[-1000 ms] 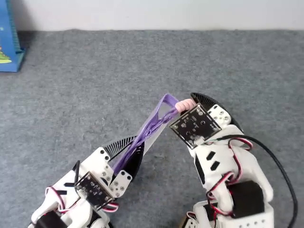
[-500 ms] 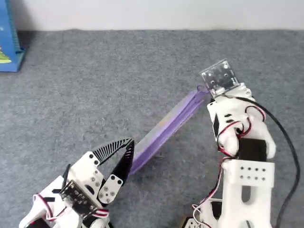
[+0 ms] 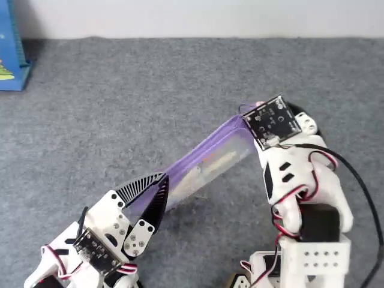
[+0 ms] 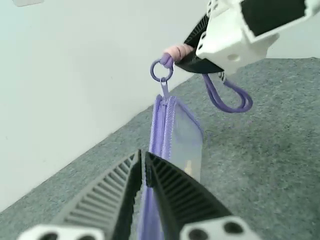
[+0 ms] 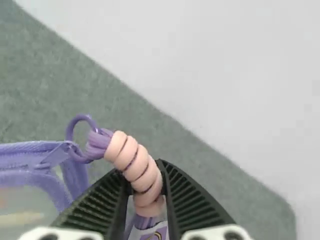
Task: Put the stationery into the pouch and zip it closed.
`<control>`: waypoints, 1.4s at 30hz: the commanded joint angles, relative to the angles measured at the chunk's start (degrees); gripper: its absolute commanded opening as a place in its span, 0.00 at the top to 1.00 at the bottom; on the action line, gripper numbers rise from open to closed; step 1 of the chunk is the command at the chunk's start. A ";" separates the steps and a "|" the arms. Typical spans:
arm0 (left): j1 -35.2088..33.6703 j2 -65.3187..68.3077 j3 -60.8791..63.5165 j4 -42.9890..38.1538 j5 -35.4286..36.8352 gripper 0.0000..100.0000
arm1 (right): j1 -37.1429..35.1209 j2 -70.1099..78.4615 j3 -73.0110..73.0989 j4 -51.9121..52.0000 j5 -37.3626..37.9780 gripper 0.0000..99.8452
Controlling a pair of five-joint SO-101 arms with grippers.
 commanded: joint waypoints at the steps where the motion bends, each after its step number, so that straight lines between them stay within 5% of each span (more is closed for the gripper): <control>1: 0.09 -0.70 -2.07 -1.49 0.70 0.94 | -0.31 0.66 -9.49 0.04 0.09 0.99; 11: 0.18 -0.70 -2.07 -1.49 5.01 0.86 | -4.18 6.02 -25.67 11.30 0.35 0.99; 23: 3.52 -0.62 -1.27 -1.76 4.75 0.86 | -8.92 3.47 -26.64 20.35 0.44 0.99; 32: 3.69 -0.62 12.18 -15.30 -0.88 0.86 | -13.58 -6.37 -26.64 27.65 0.44 0.99; 42: -2.81 -0.62 13.23 -21.80 -0.53 0.86 | -16.22 -9.27 -26.64 31.69 0.26 0.99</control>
